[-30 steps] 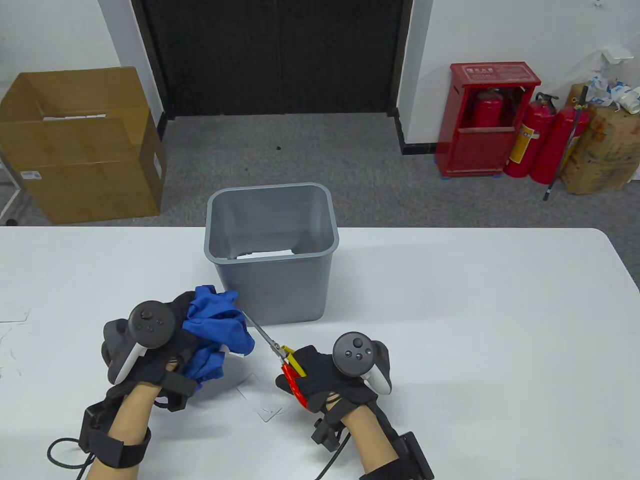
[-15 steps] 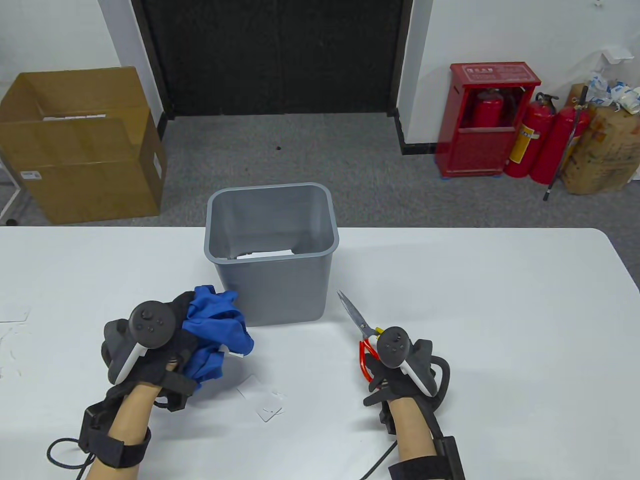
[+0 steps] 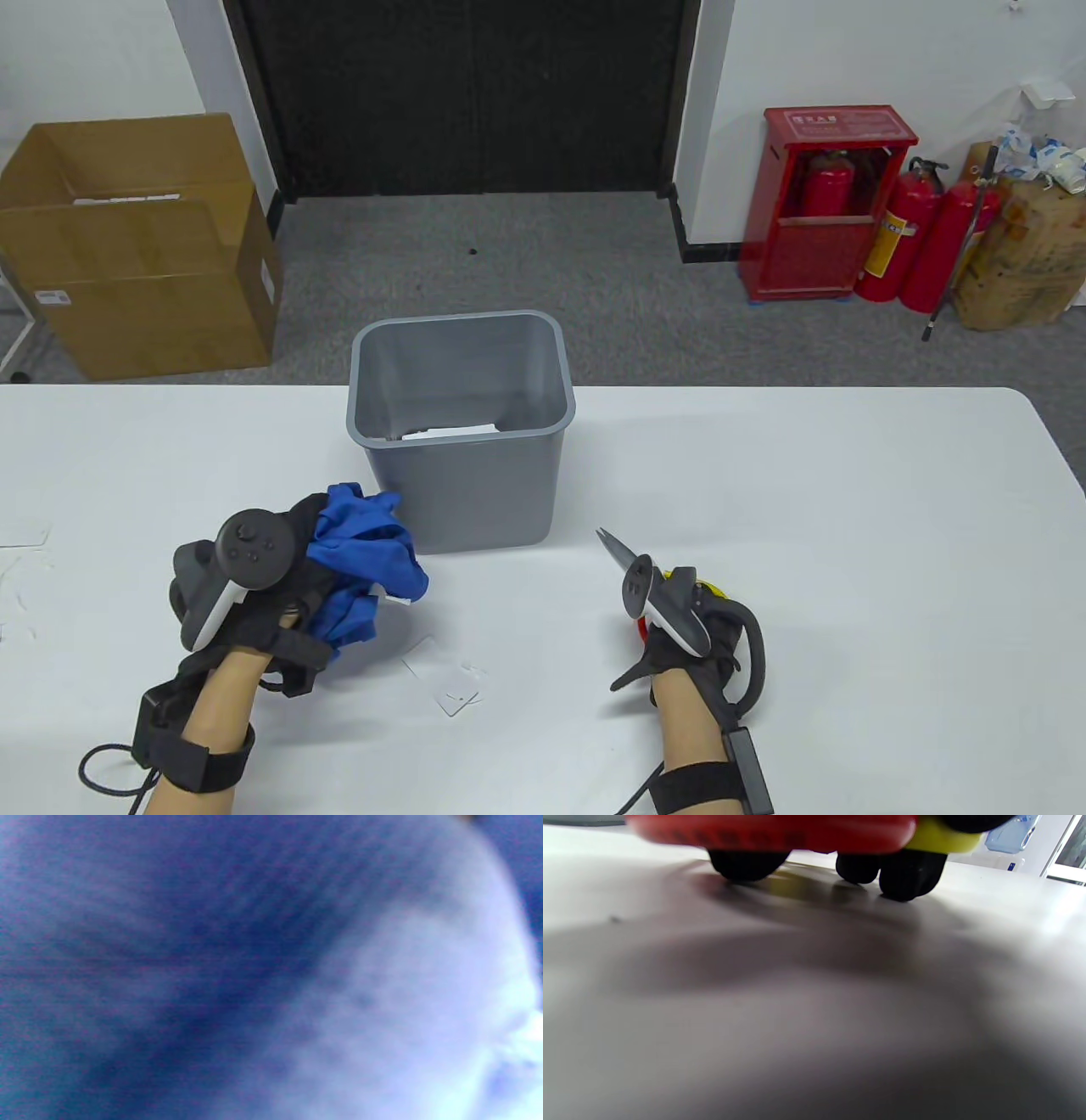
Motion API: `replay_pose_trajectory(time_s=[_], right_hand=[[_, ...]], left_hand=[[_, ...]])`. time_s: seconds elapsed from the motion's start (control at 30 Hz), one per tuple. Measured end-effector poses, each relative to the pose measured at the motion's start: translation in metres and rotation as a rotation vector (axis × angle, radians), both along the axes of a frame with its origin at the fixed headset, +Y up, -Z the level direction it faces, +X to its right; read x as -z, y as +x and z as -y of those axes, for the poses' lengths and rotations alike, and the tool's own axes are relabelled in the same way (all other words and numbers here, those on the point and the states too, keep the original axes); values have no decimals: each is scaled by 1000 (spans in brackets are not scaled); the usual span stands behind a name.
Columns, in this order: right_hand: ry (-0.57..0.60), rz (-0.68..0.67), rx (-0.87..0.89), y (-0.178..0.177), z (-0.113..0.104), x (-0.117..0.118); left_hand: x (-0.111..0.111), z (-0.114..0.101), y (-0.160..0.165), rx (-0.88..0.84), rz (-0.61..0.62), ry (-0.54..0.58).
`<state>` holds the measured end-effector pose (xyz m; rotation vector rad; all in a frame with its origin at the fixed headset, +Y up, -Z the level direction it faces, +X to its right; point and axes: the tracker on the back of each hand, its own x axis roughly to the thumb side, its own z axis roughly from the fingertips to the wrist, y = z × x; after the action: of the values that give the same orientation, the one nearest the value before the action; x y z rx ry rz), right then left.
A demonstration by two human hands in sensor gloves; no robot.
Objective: Cut off the clothing tag with scissors
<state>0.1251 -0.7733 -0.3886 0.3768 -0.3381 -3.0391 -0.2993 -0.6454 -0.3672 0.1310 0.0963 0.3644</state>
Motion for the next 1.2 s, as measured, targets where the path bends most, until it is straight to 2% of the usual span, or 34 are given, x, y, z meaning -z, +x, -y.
replay_pose_trajectory(time_s=[0.2, 0.4, 0.63, 0.8, 1.0, 1.03, 1.2], right_hand=[[-28, 4, 2, -2, 0, 0], [35, 17, 2, 3, -10, -3], [126, -29, 45, 1, -20, -6], [166, -51, 62, 0, -21, -8], [180, -91, 34, -6, -20, -8], [183, -102, 21, -7, -20, -9], [174, -124, 23, -10, -22, -11]], left_hand=[[1, -6, -7, 15, -27, 37], [12, -11, -24, 66, -85, 51], [43, 22, -45, 245, -141, -52], [63, 50, -63, 223, -165, -179], [78, 79, -66, 344, -182, -299], [81, 86, -66, 352, -177, -344], [86, 106, -64, 347, -167, -433]])
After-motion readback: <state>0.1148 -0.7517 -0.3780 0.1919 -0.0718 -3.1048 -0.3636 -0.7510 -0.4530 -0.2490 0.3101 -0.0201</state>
